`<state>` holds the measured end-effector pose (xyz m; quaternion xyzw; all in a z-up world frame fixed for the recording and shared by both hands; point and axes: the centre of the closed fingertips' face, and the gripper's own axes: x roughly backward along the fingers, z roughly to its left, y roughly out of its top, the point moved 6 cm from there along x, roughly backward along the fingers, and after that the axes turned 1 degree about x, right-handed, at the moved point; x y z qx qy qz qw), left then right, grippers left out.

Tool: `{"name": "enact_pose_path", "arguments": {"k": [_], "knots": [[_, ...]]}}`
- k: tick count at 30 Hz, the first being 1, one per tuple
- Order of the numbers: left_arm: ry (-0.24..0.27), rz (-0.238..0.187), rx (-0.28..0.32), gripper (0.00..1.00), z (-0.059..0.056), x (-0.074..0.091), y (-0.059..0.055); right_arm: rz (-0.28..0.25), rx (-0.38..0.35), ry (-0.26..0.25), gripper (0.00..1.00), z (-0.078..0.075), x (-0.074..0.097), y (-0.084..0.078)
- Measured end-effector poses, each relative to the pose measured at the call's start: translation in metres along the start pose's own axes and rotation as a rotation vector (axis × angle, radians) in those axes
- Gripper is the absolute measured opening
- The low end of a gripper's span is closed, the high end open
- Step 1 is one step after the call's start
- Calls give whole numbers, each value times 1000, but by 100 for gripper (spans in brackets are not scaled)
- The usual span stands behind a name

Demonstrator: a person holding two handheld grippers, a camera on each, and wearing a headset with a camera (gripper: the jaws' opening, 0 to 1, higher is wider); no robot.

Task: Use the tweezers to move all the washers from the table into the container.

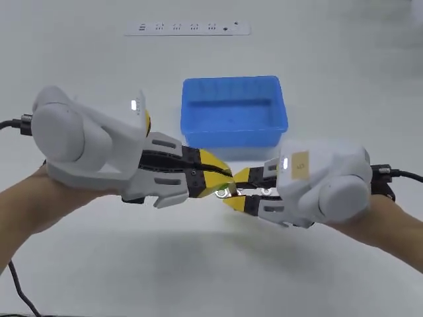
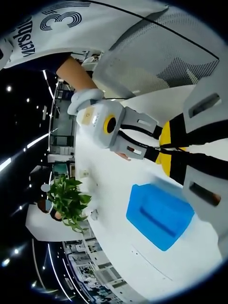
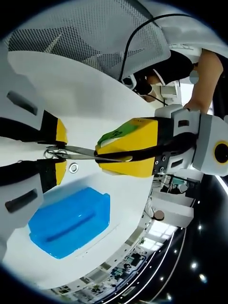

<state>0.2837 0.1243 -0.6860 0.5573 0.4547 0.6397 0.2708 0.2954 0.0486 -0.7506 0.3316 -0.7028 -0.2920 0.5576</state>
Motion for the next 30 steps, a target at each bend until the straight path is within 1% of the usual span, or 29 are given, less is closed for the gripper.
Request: {"name": "enact_pose_path", "arguments": {"k": [8, 11, 21, 23, 26, 30], "knots": [[9, -5, 0, 6, -1, 1, 0, -2, 3, -2, 12, 0, 0, 1], [8, 1, 5, 6, -1, 1, -2, 1, -4, 2, 12, 0, -1, 0], [21, 9, 4, 6, 0, 0, -1, 8, -11, 5, 12, 0, -3, -3], [20, 13, 0, 6, 0, 0, -1, 13, -34, 13, 12, 0, -4, -4], [20, 26, -3, 6, 1, -1, 0, 14, -27, 19, 11, 0, -4, -4], [18, 29, 0, 6, 1, -1, 0, 10, -34, 24, 11, 0, -4, -4]]}}
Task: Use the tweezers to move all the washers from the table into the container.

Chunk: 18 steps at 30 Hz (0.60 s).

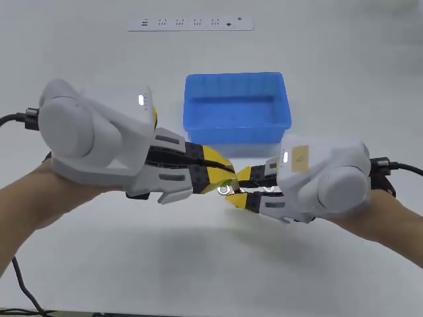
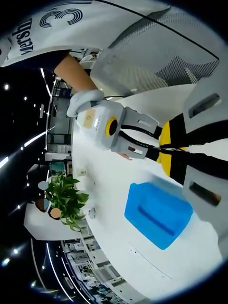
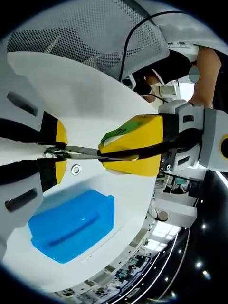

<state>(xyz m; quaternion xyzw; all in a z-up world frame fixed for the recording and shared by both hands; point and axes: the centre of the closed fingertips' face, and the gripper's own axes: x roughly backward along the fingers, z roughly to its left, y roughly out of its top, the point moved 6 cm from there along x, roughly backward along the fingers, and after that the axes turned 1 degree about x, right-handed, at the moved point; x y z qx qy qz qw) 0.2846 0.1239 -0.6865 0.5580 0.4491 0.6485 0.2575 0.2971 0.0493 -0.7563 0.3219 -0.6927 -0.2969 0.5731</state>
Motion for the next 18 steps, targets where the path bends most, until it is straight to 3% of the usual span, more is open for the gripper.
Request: {"name": "enact_pose_path", "arguments": {"k": [6, 18], "knots": [[-10, 13, 5, 6, -3, 1, 0, 2, -6, 2, 10, 2, 0, 0], [-29, -6, -1, 6, -4, 17, 15, -39, 9, -3, 10, 2, 11, 18]]}}
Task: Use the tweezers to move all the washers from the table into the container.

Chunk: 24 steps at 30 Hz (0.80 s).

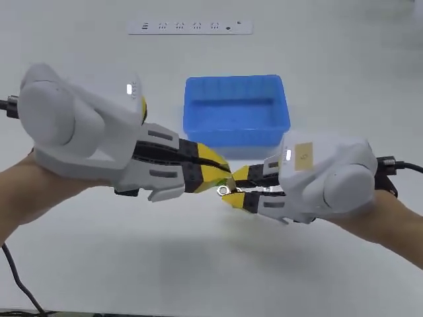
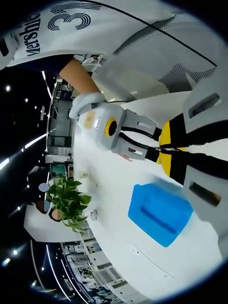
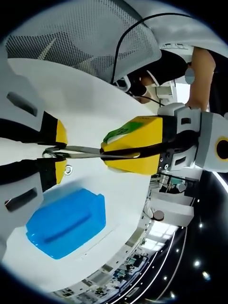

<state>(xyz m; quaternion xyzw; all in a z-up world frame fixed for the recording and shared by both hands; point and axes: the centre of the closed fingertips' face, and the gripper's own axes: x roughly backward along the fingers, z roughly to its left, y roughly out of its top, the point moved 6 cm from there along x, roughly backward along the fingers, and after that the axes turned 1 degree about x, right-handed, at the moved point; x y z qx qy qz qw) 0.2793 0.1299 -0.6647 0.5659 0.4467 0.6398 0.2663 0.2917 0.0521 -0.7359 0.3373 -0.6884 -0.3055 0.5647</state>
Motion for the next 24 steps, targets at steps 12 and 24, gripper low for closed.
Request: {"name": "enact_pose_path", "arguments": {"k": [12, 24], "knots": [[-27, -8, -61, 5, 1, 11, 23, -32, 24, -11, 10, -6, 16, 20], [-15, -9, -132, 5, 16, 22, 45, -54, 61, -43, 10, -30, 22, 40]]}}
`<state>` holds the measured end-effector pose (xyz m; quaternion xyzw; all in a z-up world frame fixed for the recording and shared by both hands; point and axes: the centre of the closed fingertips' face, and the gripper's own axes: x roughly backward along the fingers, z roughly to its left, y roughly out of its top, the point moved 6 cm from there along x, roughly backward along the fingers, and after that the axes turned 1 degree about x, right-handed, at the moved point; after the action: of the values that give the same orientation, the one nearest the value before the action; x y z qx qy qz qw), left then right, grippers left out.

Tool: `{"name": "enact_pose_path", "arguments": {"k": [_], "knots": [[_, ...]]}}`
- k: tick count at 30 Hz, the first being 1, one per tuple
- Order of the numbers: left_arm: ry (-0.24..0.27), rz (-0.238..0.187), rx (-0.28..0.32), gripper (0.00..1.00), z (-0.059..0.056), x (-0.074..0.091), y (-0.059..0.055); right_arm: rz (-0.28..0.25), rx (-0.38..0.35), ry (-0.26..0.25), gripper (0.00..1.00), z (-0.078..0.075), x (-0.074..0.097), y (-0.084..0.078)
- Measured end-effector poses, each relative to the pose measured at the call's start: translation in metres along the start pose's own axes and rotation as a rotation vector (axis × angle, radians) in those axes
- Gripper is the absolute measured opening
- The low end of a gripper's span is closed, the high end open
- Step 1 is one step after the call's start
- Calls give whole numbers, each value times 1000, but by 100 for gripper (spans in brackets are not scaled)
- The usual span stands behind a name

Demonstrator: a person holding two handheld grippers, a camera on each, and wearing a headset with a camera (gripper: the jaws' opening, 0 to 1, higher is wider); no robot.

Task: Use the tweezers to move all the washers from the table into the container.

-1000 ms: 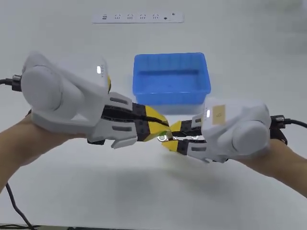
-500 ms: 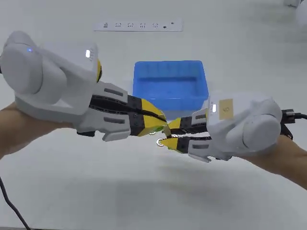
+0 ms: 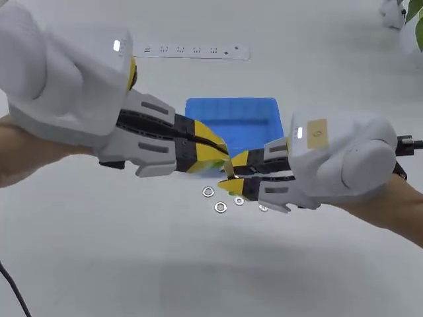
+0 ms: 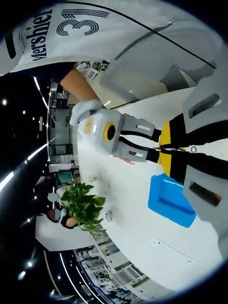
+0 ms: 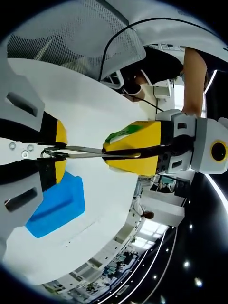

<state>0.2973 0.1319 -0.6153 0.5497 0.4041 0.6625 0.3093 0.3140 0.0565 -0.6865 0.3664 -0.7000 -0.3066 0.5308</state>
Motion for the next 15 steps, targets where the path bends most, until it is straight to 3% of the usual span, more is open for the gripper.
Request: {"name": "enact_pose_path", "arguments": {"k": [8, 15], "knots": [[24, -4, -37, 5, 27, 2, 10, -9, 35, -48, 10, -30, -2, 6], [31, -3, -57, 5, 53, -4, 12, -11, 50, -89, 10, -57, -5, 3]]}}
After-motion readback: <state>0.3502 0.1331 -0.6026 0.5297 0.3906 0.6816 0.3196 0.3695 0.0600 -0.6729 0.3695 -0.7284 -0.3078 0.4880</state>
